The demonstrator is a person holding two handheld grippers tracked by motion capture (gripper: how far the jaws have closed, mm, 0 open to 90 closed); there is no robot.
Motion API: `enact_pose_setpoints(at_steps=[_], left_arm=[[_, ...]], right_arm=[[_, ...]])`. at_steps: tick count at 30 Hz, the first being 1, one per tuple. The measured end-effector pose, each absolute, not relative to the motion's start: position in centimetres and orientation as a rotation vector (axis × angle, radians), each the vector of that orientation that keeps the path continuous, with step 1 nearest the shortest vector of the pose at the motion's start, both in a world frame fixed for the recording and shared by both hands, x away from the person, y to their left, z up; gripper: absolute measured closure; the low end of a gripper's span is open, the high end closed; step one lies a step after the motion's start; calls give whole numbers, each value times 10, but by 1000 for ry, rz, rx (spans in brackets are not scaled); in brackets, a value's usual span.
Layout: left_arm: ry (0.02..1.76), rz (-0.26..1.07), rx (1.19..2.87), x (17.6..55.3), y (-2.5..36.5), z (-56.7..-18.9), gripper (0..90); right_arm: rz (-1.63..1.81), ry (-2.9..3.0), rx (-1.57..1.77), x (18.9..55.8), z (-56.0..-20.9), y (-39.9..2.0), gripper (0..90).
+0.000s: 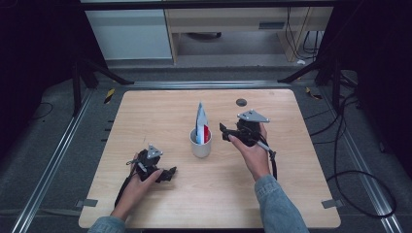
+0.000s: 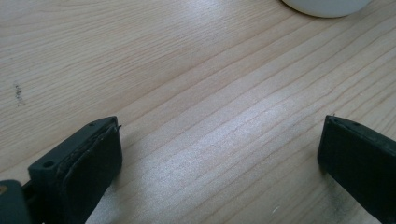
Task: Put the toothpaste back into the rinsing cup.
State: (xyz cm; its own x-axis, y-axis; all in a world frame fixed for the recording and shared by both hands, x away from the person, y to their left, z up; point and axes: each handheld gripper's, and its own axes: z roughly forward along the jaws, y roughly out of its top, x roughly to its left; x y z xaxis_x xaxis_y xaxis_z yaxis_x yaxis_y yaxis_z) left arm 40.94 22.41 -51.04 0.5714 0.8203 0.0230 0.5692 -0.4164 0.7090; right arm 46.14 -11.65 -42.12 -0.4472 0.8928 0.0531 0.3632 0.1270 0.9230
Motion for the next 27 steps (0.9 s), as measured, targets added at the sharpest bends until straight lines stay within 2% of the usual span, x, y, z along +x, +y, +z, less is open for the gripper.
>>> enact_pose_setpoints(at_steps=[10, 27], left_arm=[[1104, 487, 2139, 409, 224, -511, 0], [1104, 487, 2138, 409, 224, -511, 0]], right_arm=[[1264, 1896, 1225, 460, -420, -131, 93], [1127, 1911, 1239, 456, -420, -169, 84]])
